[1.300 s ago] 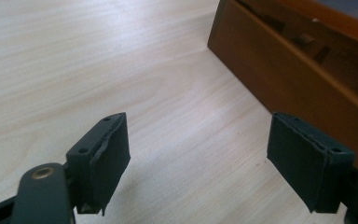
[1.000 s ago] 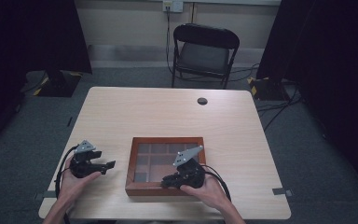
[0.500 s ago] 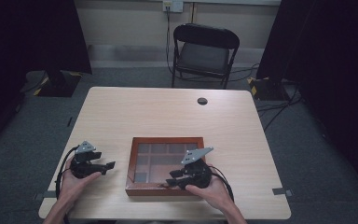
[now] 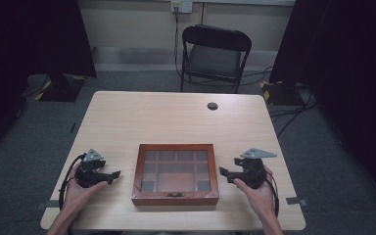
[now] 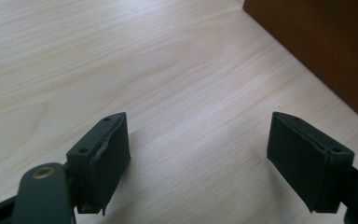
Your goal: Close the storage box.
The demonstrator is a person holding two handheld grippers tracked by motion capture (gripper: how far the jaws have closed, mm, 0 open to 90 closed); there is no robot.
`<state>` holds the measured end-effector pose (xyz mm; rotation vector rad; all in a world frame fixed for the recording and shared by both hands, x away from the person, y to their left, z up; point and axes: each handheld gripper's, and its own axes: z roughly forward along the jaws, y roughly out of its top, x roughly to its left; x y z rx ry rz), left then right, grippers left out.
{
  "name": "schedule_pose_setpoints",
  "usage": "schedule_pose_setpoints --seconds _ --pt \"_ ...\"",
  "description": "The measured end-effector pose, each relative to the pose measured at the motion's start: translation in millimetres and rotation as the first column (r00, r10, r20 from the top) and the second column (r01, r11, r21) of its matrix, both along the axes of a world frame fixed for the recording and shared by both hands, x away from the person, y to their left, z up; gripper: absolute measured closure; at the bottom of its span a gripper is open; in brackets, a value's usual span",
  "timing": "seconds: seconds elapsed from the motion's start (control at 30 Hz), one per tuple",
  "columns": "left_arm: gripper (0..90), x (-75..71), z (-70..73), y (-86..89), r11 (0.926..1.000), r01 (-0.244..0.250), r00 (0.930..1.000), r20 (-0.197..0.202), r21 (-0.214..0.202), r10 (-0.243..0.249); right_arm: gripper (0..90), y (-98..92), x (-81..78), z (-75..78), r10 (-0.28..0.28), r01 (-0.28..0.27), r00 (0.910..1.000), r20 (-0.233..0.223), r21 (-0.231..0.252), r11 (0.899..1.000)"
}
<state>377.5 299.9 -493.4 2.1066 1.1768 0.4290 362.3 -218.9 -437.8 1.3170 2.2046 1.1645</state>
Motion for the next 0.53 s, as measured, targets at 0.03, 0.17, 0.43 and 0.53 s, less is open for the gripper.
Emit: schedule_pose_setpoints --seconds 0.03,0.17,0.43,0.53 --pt "20.2 -0.1 -1.0 -0.9 1.0 -0.007 1.0 0.006 0.0 0.007 19.8 -5.5 0.1 -3.7 -0.029 0.029 0.9996 -0.002 -0.008 1.0" --pt "19.4 -1.6 -4.2 -2.5 0.9997 -0.018 0.9991 0.04 0.015 0.017 18.0 -26.1 -0.7 -24.5 -0.13 0.128 0.9914 -0.012 -0.109 0.986" --pt "16.4 -3.6 -8.1 -2.6 0.9992 -0.038 0.9964 0.077 0.008 0.038 13.4 -46.3 2.8 -55.7 -0.247 0.233 0.9675 -0.052 -0.197 0.952" --pt "16.2 -3.5 -8.3 -2.6 0.9992 -0.041 0.9963 0.077 0.005 0.04 10.3 -48.8 1.5 -59.4 -0.271 0.264 0.9623 -0.019 -0.177 0.948"
